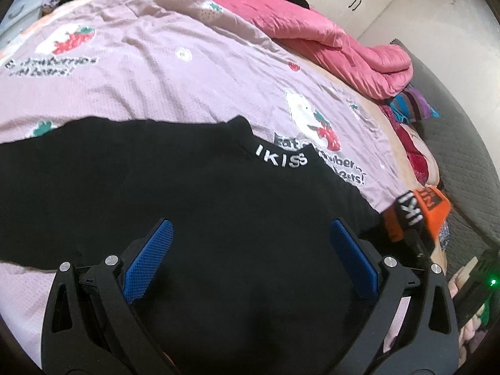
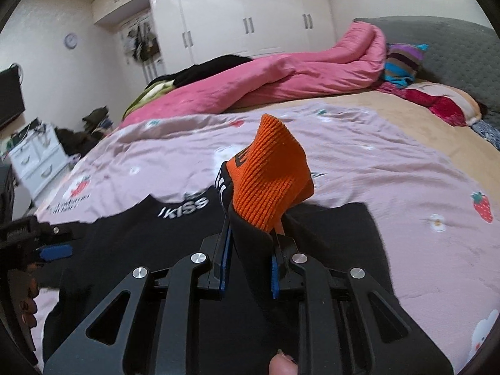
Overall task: Fold small clothes
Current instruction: 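Lift the cuff with the right gripper, lay it across the body, open, then grasp the other orange cuff with the left gripper and fold it across the body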
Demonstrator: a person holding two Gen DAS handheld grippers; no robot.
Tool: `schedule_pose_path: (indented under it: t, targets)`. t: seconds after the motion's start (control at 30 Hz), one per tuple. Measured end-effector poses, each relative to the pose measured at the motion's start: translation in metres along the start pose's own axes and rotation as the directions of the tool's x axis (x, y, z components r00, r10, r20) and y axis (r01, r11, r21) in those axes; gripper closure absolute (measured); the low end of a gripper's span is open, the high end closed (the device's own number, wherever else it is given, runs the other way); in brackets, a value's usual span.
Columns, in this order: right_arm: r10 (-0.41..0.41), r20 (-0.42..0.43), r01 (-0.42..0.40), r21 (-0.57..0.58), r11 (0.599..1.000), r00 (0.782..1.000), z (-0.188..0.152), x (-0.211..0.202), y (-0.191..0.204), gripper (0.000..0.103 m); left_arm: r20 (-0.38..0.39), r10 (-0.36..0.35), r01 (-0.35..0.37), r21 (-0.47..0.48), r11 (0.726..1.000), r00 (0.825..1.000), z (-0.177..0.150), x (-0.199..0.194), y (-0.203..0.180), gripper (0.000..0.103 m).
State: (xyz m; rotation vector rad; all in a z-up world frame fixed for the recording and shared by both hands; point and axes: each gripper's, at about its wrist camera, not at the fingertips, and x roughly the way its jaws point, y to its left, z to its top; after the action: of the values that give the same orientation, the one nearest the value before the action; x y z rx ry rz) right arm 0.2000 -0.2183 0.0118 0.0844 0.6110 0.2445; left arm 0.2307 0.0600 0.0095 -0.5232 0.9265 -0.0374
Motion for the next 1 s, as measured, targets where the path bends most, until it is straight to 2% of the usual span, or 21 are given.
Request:
schedule_pose_path:
  t: [0.33,0.43,0.57,0.63,0.7,0.73,0.8,0.93,1.0]
  targets:
    - [0.07,-0.054,-0.072,-0.026,0.997,0.996,-0.015,0.02,0.031,0.079,-0.06,-0.058,0.059,0.008,0.998,0.996,-0.006,0.017,-0.003,0.008]
    - [0.114,-0.083,-0.116,-0.025,0.993,0.99,-0.02,0.025,0.037,0.068,-0.079,-0.092,0.092,0.0,0.996,0.993,-0.008,0.022,-0.004,0.008]
    - [0.18,-0.117,-0.184,-0.02,0.983,0.977,-0.024,0.026,0.046,0.058,-0.085,-0.094,0.094,0.003,0.996,0.992,-0.009,0.026,-0.005,0.011]
    - [0.209,-0.129,-0.209,0.013,0.978,0.969,-0.023,0.025,0.041,0.057,-0.091,-0.092,0.093,0.003,0.996,0.992,-0.011,0.027,-0.004,0.015]
    - [0.211,-0.131,-0.205,0.054,0.977,0.969,-0.022,0.022,0.031,0.056,-0.104,-0.087,0.088,0.009,0.996,0.991,-0.014,0.031,-0.006,0.026]
    - [0.201,-0.128,-0.194,0.065,0.979,0.971,-0.021,0.02,0.026,0.056,-0.118,-0.088,0.09,0.014,0.996,0.989,-0.016,0.034,-0.007,0.03]
    - [0.16,-0.125,-0.151,0.074,0.986,0.979,-0.019,0.016,0.013,0.056,-0.144,-0.095,0.1,0.031,0.995,0.985,-0.021,0.04,-0.012,0.048]
    - [0.09,-0.112,-0.08,0.094,0.992,0.99,-0.016,0.005,-0.012,0.053,-0.192,-0.095,0.108,0.063,0.992,0.977,-0.032,0.057,-0.024,0.063]
    - [0.068,-0.104,-0.056,0.108,0.992,0.992,-0.016,-0.001,-0.024,0.052,-0.22,-0.093,0.108,0.057,0.992,0.971,-0.038,0.067,-0.026,0.066]
